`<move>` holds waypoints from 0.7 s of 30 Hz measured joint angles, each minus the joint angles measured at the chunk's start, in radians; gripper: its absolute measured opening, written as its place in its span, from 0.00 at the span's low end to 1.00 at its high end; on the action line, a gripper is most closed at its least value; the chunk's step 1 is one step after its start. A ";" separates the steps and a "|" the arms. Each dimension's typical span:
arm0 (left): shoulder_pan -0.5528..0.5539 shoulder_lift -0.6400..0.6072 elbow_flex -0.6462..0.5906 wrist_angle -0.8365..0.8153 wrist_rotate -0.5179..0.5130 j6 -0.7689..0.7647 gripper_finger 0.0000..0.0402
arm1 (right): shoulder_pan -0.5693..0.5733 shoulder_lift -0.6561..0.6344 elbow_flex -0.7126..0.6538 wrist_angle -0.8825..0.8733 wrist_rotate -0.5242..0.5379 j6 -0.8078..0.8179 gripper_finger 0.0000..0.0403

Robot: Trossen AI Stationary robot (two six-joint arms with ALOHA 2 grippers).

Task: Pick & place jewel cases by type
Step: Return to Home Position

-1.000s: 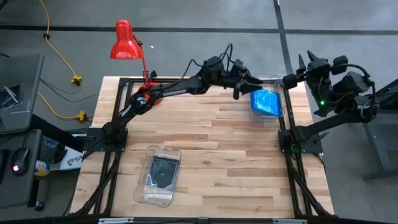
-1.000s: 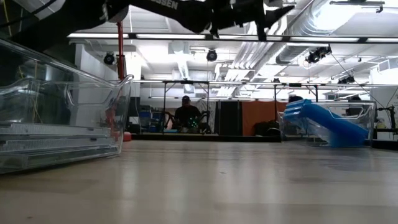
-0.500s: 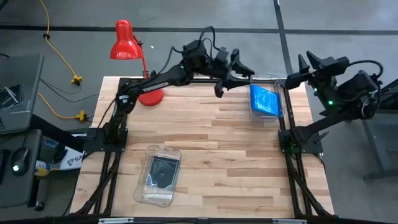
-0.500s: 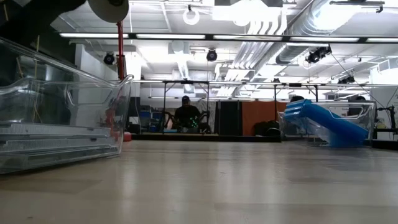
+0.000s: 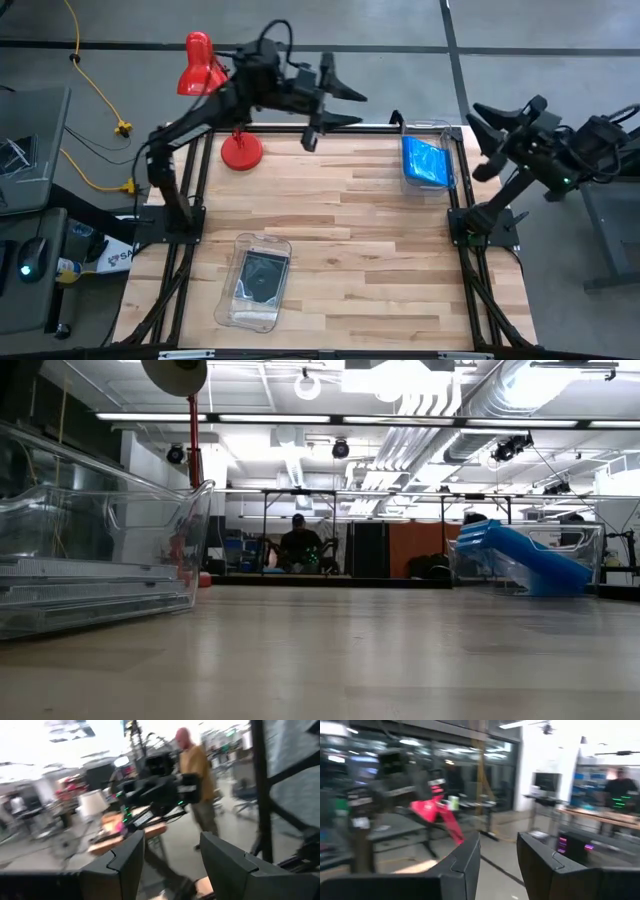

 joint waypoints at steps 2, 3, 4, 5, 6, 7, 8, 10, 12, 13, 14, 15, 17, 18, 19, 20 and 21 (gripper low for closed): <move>-0.006 -0.040 0.000 -0.059 -0.066 0.020 0.47 | 0.048 0.000 0.000 0.013 -0.015 0.000 0.27; -0.012 -0.060 0.000 -0.083 -0.094 0.025 0.47 | 0.070 0.000 0.000 0.019 -0.015 0.000 0.27; -0.023 -0.079 0.000 -0.101 -0.126 0.038 0.47 | 0.091 0.000 0.000 0.025 -0.014 0.000 0.27; -0.033 -0.100 0.000 -0.123 -0.160 0.048 0.47 | 0.109 0.000 0.000 0.027 -0.013 0.000 0.27; -0.042 -0.123 0.000 -0.154 -0.196 0.063 0.47 | 0.125 -0.001 0.000 0.030 -0.011 0.000 0.27; -0.055 -0.144 0.000 -0.175 -0.231 0.079 0.47 | 0.140 -0.001 0.000 0.031 -0.008 0.000 0.27; -0.072 -0.163 0.000 -0.191 -0.269 0.095 0.47 | 0.153 -0.002 0.000 0.032 -0.003 0.000 0.27; -0.105 -0.203 0.000 -0.224 -0.345 0.122 0.47 | 0.175 -0.004 0.000 0.032 0.008 0.000 0.27; -0.143 -0.244 0.000 -0.253 -0.420 0.152 0.47 | 0.189 -0.006 0.000 0.033 0.018 0.001 0.27; -0.164 -0.264 0.000 -0.268 -0.452 0.166 0.47 | 0.195 -0.006 0.000 0.034 0.018 0.001 0.27; -0.185 -0.283 0.000 -0.288 -0.496 0.178 0.47 | 0.200 -0.006 0.000 0.037 0.018 0.002 0.27; -0.206 -0.301 0.000 -0.314 -0.543 0.186 0.47 | 0.205 -0.006 0.000 0.040 0.017 0.002 0.27; -0.249 -0.334 0.000 -0.377 -0.640 0.201 0.47 | 0.214 -0.006 0.000 0.042 0.016 0.003 0.27; -0.268 -0.346 0.000 -0.409 -0.684 0.208 0.47 | 0.220 -0.006 0.000 0.045 0.017 0.003 0.27; -0.287 -0.356 0.000 -0.432 -0.723 0.217 0.47 | 0.226 -0.006 0.000 0.047 0.017 0.001 0.27; -0.306 -0.368 0.000 -0.447 -0.752 0.222 0.47 | 0.234 -0.006 0.000 0.049 0.016 -0.003 0.27; -0.322 -0.379 -0.001 -0.461 -0.778 0.229 0.47 | 0.243 -0.006 0.000 0.050 0.016 -0.011 0.27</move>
